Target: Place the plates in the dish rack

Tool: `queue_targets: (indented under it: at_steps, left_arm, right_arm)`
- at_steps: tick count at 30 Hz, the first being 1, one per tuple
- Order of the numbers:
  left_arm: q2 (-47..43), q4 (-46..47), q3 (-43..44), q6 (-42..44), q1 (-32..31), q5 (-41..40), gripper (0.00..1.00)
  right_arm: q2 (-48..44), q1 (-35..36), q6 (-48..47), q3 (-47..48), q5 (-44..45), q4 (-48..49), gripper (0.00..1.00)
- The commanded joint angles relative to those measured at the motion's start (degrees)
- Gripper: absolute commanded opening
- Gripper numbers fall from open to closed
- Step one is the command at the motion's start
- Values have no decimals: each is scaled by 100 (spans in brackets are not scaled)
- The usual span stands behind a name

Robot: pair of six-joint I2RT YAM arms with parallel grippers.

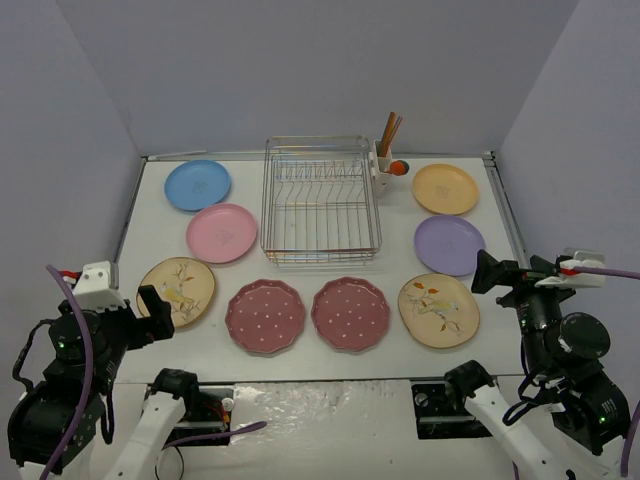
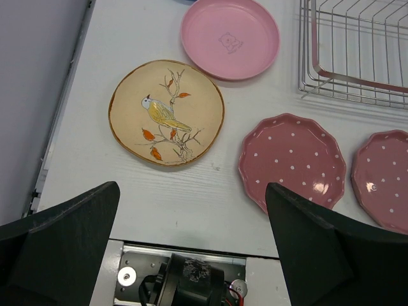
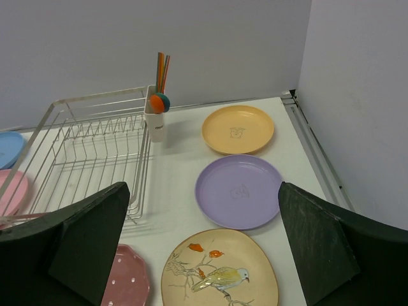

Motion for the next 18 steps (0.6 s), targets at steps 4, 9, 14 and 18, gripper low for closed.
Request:
queue_targets:
  at_steps: [4,9,14,18]
  left_arm:
    - [605,108,-68,-404,-13,381,97]
    - [1110,276,-405,-887,-13,1208,97]
    - [1567,727,-1006,-1493,-23,2153,97]
    - [1713,1458,-1351,-2262,-258,2364,97]
  right_arm:
    - [406,47,176,-40,-1108,247,100]
    - [663,47,479,-33,-1588,258,100]
    - [1027,47,755,-81,-1917,255,100]
    - [1364,47,986,-206,-1924,247,100]
